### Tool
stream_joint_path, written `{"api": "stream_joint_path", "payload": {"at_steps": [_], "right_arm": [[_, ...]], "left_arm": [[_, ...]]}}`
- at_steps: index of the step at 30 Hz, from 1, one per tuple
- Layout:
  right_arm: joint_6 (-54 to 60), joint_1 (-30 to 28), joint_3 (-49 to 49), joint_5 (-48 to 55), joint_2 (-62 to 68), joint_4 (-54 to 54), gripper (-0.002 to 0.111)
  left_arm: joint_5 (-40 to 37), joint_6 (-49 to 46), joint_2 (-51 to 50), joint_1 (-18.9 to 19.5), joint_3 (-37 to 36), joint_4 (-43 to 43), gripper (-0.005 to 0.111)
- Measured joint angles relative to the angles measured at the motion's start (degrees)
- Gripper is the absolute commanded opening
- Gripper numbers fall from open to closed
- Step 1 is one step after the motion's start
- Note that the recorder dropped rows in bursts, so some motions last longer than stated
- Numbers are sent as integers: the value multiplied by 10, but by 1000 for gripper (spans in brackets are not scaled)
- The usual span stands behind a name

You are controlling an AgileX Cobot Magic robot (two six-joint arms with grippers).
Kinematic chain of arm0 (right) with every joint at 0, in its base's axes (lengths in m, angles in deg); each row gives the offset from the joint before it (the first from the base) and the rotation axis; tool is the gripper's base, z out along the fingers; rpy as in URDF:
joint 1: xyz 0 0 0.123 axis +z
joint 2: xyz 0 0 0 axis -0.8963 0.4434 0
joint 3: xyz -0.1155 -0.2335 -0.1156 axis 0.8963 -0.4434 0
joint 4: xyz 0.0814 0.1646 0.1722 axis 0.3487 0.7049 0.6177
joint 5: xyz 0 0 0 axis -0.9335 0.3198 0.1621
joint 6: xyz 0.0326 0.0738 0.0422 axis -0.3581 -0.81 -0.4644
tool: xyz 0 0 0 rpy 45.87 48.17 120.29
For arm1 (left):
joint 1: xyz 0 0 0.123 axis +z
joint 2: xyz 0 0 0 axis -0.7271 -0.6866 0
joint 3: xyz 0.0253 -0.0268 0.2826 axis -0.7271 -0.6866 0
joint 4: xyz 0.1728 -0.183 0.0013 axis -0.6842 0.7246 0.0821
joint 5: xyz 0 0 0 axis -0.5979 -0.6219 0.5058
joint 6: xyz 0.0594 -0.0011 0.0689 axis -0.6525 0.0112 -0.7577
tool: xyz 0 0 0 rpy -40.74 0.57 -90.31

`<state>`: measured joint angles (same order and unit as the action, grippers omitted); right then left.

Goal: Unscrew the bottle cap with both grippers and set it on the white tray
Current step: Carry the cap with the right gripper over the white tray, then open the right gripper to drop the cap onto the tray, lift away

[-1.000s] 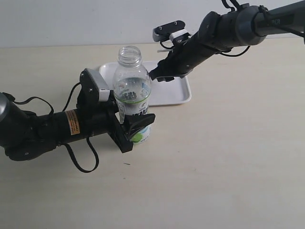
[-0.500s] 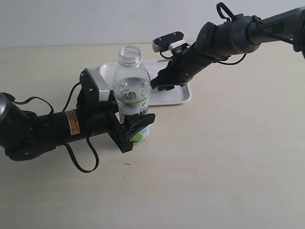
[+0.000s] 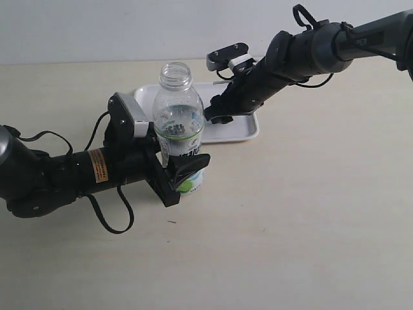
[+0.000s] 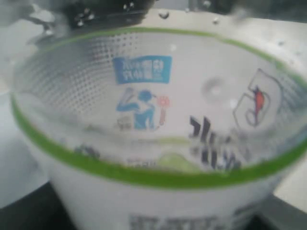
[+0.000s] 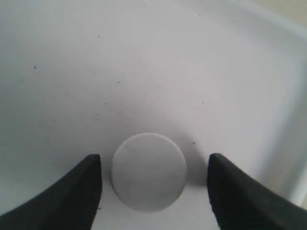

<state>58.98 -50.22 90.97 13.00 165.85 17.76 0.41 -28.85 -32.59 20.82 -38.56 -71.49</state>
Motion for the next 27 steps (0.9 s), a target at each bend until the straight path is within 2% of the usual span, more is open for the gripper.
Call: {"api": "stream_joint_path", "payload": {"at_steps": [12, 16, 19, 24, 27], "right_arm": [[1, 0, 0, -10, -52, -9, 69], [-14, -1, 0, -15, -118, -54, 69], [-68, -3, 0, -16, -169, -107, 69], [-145, -4, 0, -9, -207, -208, 69], [-165, -4, 0, -9, -216, -223, 69]], "left_arm": [[0, 0, 0, 0, 0, 0, 0], [0, 0, 0, 0, 0, 0, 0], [0, 0, 0, 0, 0, 0, 0], [0, 0, -7, 0, 0, 0, 0], [0, 0, -7, 0, 0, 1, 0]]}}
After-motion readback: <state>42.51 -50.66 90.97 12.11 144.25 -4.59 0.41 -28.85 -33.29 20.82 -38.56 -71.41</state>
